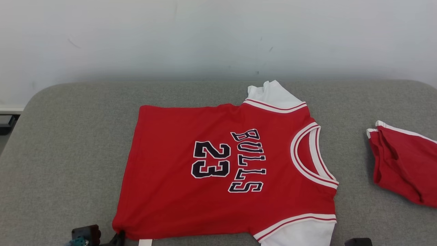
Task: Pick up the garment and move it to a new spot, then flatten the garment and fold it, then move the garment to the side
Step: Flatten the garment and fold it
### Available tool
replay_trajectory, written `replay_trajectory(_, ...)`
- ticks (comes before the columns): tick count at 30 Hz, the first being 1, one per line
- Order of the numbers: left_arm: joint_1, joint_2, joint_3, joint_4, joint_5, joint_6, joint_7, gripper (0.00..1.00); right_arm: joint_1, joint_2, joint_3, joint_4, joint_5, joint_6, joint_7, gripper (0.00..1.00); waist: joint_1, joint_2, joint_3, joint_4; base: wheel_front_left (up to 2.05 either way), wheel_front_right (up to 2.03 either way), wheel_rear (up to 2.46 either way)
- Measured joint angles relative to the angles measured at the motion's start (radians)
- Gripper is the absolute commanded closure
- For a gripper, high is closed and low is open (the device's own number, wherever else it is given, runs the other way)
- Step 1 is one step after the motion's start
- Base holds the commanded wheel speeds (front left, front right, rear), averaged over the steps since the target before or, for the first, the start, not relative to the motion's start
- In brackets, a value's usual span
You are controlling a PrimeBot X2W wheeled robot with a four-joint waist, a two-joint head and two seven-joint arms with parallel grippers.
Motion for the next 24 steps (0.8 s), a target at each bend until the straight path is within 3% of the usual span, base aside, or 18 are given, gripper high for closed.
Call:
replay_trajectory(2,-0.005,0.0,0.0,0.009,0.0,-0.007,-0.001,1.0,-0.001,0.0,-0.001,0.002,-0.001,0.0,0.002,0.69,-0.0001,0.0,0.001,0.0,0.0,0.0,0.0)
replay_trajectory(4,-0.008,-0.001,0.0,0.015,0.0,-0.007,-0.005,1.0,-0.003,0.0,-0.002,0.003,-0.001,-0.001,0.008,1.0,0.0,0.0,0.001,0.0,0.0,0.0,0.0)
replay_trajectory(13,-0.011,-0.015,0.011,0.024,-0.01,-0.007,-0.022,1.0,0.006,0.012,-0.03,-0.037,0.022,-0.001,0.009,1.0,0.0,0.0001,-0.018,-0.002,0.0,0.0,0.0)
replay_trajectory(24,0.026,0.014,-0.001,-0.046,-0.012,-0.026,-0.024,1.0,0.113,-0.043,-0.06,-0.282,0.08,0.024,0.071,1.0,0.0,0.0001,-0.062,-0.007,0.0,0.0,0.0)
